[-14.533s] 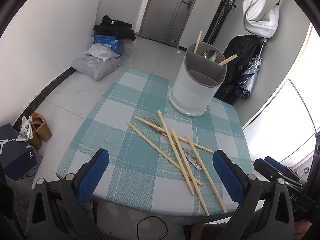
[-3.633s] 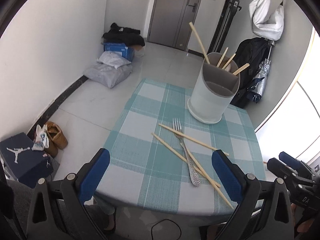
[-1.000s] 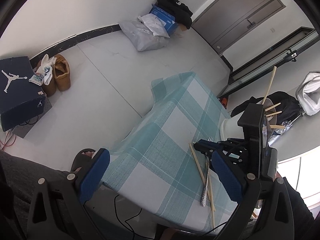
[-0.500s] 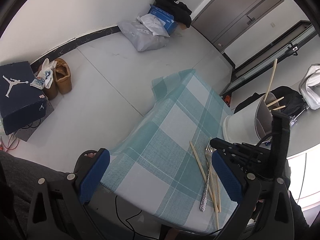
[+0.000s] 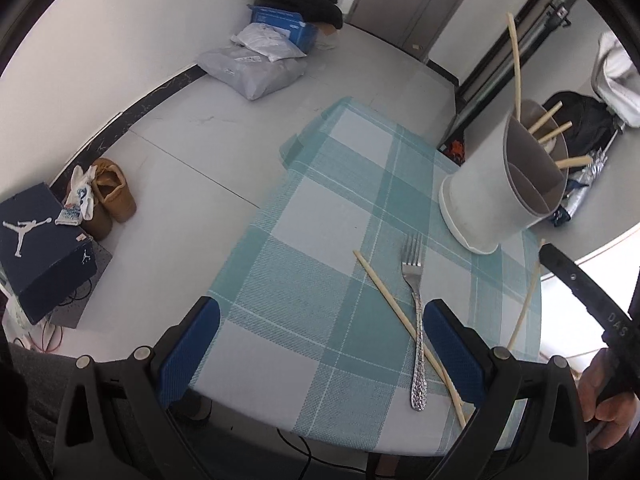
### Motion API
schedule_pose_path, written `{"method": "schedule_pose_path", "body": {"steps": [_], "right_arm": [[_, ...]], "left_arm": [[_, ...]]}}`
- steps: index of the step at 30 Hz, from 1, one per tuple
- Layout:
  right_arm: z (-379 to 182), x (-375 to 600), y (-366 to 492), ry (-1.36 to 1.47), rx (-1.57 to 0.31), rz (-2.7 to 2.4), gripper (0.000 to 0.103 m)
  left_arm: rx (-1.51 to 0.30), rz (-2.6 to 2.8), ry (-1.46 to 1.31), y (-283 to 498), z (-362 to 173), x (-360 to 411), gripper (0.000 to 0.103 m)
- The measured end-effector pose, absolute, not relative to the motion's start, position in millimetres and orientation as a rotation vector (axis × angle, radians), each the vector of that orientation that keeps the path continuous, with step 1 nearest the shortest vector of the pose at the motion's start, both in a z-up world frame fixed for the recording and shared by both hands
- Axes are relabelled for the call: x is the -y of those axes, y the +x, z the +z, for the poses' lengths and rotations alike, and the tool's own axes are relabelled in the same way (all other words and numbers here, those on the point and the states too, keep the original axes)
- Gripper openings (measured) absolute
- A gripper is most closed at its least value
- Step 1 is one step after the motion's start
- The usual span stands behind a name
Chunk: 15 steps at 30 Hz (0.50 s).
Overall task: Organize utensils
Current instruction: 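Close the left gripper on the silver fork while the right gripper lifts its chopstick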
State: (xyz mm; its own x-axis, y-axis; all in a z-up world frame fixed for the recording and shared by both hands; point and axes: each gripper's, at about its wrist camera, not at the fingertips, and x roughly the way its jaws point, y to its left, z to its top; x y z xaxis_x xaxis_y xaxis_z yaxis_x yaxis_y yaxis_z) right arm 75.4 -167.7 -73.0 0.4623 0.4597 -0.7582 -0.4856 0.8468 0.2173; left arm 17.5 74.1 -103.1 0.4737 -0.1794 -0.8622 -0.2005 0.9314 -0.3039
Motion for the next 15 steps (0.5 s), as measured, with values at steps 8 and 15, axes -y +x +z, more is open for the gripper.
{"method": "schedule_pose_path", "body": {"steps": [8,15], "right_arm": [[-58,243,56,0.165,-0.772,0.453,0.003],[-52,276,51,0.210,-0.736,0.420,0.003]], "left_arm": [[-1.184,-0.081,-0.213,62,-113,-23,0.100],[-1.275,-0.027,-0.124,93,-136,-5,0.100]]}}
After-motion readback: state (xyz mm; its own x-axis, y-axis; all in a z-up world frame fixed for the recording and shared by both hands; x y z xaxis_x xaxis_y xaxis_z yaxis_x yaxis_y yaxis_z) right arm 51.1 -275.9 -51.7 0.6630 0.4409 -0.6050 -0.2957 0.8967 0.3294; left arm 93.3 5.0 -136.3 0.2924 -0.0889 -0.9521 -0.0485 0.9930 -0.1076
